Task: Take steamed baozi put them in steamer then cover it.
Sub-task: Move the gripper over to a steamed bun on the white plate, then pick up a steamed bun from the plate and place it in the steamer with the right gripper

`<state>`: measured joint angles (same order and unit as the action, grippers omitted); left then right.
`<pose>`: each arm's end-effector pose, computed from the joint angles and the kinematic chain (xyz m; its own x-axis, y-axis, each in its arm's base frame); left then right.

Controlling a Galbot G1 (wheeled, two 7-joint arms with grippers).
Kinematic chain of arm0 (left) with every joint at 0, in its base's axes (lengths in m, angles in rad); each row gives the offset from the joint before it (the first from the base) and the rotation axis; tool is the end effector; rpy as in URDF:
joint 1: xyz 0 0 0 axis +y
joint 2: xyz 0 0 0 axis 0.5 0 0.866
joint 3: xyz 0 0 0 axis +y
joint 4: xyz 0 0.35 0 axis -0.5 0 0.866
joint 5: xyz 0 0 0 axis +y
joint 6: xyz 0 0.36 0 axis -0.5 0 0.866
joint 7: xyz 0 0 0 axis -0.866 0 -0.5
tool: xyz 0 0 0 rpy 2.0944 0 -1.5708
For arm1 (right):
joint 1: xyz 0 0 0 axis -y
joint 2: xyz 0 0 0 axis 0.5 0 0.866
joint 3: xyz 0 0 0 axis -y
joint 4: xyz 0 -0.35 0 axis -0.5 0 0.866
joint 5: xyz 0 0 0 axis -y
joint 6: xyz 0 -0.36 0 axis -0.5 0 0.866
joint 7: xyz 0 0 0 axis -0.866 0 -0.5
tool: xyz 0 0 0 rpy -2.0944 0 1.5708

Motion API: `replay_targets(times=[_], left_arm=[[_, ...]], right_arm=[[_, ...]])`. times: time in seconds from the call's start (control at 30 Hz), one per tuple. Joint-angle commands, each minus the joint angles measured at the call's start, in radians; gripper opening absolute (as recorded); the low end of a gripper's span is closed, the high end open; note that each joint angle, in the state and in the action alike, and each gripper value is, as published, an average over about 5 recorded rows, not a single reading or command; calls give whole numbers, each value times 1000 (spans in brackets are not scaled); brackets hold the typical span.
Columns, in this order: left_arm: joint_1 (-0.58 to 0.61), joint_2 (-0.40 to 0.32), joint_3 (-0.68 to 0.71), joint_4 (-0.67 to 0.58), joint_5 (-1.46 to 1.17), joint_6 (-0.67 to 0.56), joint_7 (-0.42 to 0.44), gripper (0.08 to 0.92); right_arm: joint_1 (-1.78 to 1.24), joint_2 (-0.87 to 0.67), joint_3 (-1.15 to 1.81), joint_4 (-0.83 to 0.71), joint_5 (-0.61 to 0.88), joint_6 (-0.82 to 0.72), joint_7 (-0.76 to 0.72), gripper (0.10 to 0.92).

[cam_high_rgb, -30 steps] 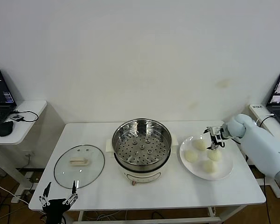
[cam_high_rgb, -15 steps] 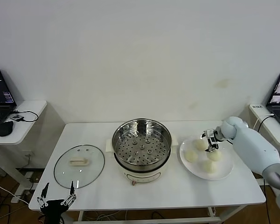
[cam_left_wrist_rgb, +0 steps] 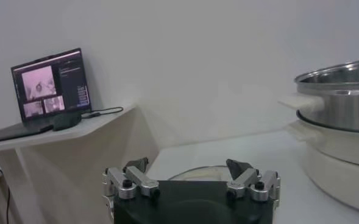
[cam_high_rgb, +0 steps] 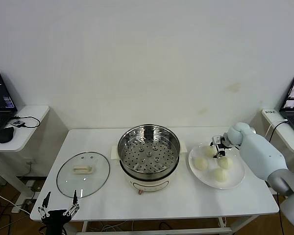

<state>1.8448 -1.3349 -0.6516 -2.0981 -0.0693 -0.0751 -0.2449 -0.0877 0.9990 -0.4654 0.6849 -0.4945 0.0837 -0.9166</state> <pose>0.1046 0.0781 -0.3290 -0.9682 -0.2134 0.1308 -0.1803 0.9572 0.2265 0.5892 -0.1803 -0.2601 -0.3842 -0.0552 0.9216 -0.9168 -0.0948 -0.3879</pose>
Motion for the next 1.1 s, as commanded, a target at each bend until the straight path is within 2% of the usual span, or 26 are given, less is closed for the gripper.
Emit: replay_targets(times=[0.03, 0.27, 0.5, 0.8, 0.93, 1.1], left_arm=[[0, 0, 0, 1, -1, -1, 0, 823], [-1, 2, 1, 5, -1, 0, 0, 823], [-5, 5, 5, 5, -3, 1, 2, 823], [-17, 16, 15, 5, -8, 0, 2, 823], [-26, 21, 20, 6, -12, 0, 2, 823], [-35, 25, 20, 5, -24, 0, 3, 823]], right_arm=[[2, 10, -2, -14, -6, 1, 0, 556], [16, -42, -30, 65, 53, -12, -13, 525], [96, -172, -145, 275, 223, -60, -32, 534], [394, -336, -412, 539, 486, -123, -49, 535], [572, -331, -536, 610, 608, -138, -49, 535], [717, -251, -655, 639, 701, -135, -40, 535]])
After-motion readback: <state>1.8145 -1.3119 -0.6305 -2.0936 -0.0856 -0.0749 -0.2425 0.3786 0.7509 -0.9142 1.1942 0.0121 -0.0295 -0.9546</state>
